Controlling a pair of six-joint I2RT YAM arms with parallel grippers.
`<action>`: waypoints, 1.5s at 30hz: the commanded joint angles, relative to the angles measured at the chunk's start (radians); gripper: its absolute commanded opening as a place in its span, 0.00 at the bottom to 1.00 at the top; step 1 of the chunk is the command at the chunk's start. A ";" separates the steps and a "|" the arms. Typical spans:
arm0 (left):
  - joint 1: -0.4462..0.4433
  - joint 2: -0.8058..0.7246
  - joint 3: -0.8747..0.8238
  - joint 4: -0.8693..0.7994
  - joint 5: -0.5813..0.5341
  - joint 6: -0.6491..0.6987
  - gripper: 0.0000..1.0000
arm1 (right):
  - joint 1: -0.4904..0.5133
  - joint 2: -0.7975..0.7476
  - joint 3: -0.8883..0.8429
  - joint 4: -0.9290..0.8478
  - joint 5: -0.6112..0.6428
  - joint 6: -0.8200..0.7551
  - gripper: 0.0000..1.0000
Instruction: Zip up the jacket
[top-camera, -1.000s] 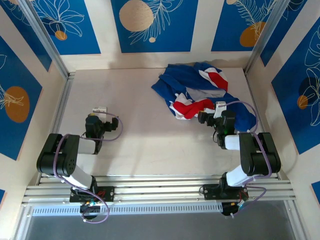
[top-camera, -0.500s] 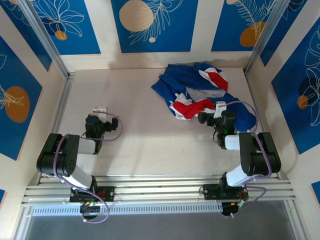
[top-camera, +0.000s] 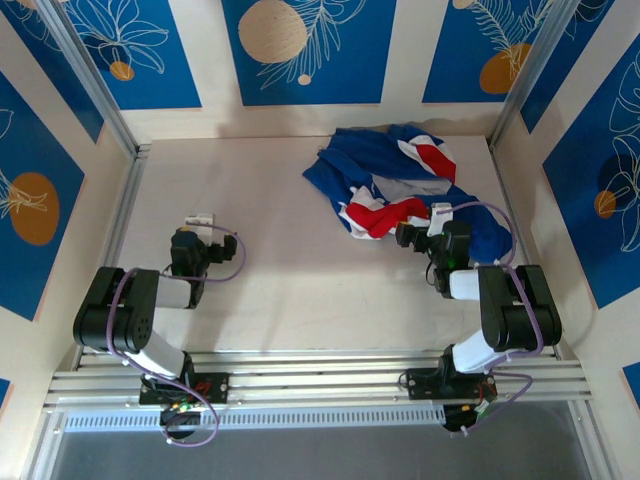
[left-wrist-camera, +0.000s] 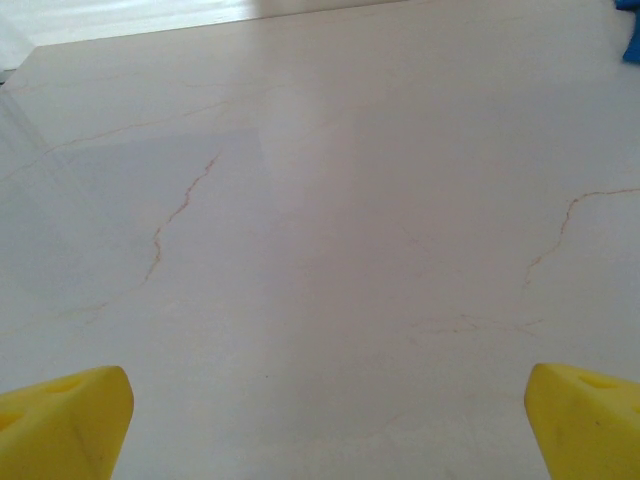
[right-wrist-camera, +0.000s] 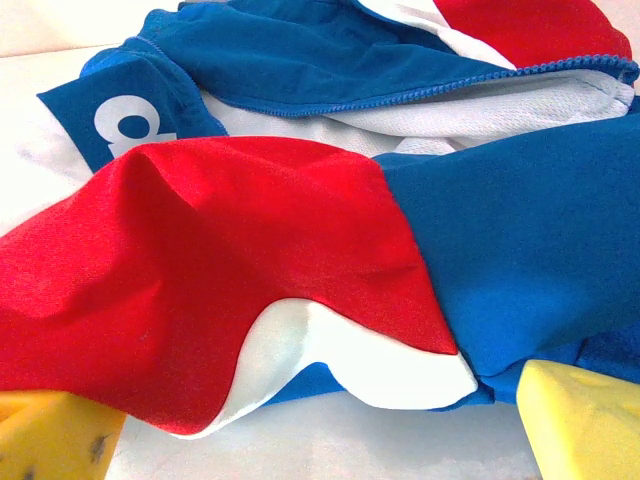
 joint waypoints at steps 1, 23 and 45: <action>0.013 0.004 0.017 0.033 0.018 0.013 1.00 | -0.003 0.001 0.012 0.015 0.005 -0.015 0.99; 0.015 0.004 0.018 0.029 0.022 0.010 1.00 | 0.000 -0.007 0.006 0.022 0.005 -0.020 0.99; 0.007 -0.258 0.237 -0.555 0.221 -0.129 1.00 | 0.167 0.165 0.842 -1.061 0.106 0.115 0.85</action>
